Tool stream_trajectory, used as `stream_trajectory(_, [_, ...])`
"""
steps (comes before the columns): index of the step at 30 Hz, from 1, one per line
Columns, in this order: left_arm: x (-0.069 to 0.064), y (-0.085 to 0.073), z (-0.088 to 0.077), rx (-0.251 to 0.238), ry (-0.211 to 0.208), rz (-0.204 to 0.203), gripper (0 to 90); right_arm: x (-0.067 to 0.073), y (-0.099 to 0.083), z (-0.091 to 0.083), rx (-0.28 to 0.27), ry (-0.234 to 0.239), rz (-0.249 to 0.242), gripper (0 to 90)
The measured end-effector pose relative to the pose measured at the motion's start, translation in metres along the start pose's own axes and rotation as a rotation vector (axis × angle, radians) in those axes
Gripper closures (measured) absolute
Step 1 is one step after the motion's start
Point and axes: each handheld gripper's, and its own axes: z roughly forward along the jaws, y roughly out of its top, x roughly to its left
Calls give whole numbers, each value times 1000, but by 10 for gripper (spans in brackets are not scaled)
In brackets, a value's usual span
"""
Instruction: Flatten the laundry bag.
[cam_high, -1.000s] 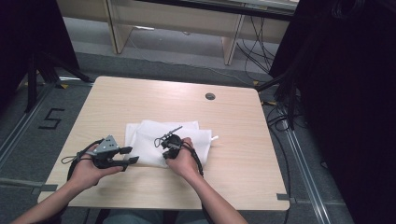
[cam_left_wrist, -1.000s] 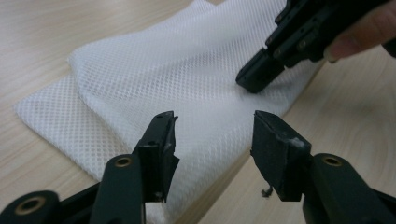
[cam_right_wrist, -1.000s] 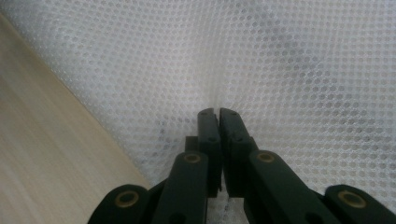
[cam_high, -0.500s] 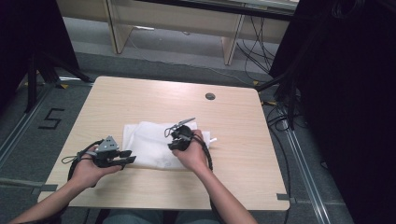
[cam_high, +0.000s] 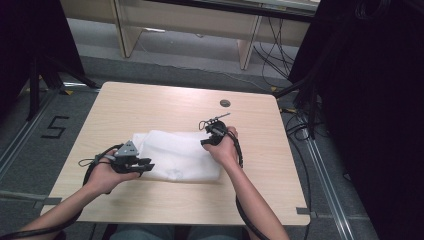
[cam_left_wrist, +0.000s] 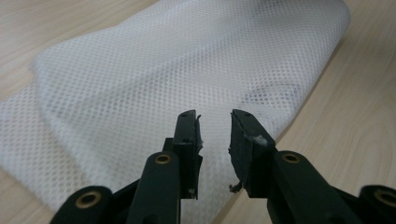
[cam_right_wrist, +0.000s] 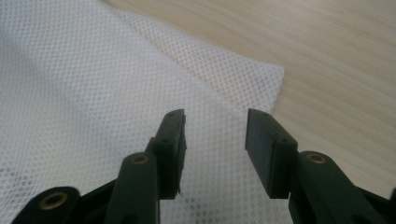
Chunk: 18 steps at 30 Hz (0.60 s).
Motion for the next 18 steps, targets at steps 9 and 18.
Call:
stream_trajectory(9, [-8, 5, 24, 52, -48, 43, 666, -3, 15, 25, 37, 3, 7, 523])
stream_trajectory(18, [-16, 2, 37, 65, -70, 31, 660, -5, 16, 42, 73, 0, -13, 512])
